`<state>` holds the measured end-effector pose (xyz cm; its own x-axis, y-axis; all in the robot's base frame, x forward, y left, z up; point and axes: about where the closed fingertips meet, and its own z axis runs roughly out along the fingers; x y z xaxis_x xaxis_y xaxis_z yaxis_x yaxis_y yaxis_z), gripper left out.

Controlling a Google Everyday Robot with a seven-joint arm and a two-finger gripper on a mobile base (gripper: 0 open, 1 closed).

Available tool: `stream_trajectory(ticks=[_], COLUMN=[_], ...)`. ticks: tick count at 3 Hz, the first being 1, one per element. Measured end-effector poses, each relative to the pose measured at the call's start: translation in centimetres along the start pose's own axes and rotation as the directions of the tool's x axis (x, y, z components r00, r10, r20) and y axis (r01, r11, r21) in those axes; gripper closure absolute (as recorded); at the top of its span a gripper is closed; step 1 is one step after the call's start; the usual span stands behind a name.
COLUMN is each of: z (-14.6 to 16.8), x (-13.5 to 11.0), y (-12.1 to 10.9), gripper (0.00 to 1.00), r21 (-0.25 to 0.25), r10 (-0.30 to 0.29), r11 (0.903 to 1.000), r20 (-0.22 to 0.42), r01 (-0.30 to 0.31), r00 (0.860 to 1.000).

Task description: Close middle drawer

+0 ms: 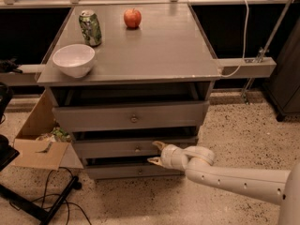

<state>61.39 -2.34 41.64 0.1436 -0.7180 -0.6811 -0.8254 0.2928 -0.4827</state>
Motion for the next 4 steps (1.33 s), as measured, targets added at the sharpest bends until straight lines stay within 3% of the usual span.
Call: stream_trajectory(ticks=[1, 2, 3, 4], z=[-2.6, -8.3, -15.3, -23.7], x=[-0.1, 0.8, -0.1, -3.2], y=[0.5, 2.6, 6.3, 9.9], gripper=[0.65, 0.88, 1.00, 1.00], r21=[-0.020, -0.082, -0.144, -0.155], r10=[-0.053, -0.080, -0.072, -0.075], r11=[0.9985, 0.9945, 0.9893, 0.9879], r20=[-0.061, -0.199, -0.330, -0.436], r01=[0.052, 0.065, 0.025, 0.008], r00=[0.997, 0.977, 0.941, 0.897])
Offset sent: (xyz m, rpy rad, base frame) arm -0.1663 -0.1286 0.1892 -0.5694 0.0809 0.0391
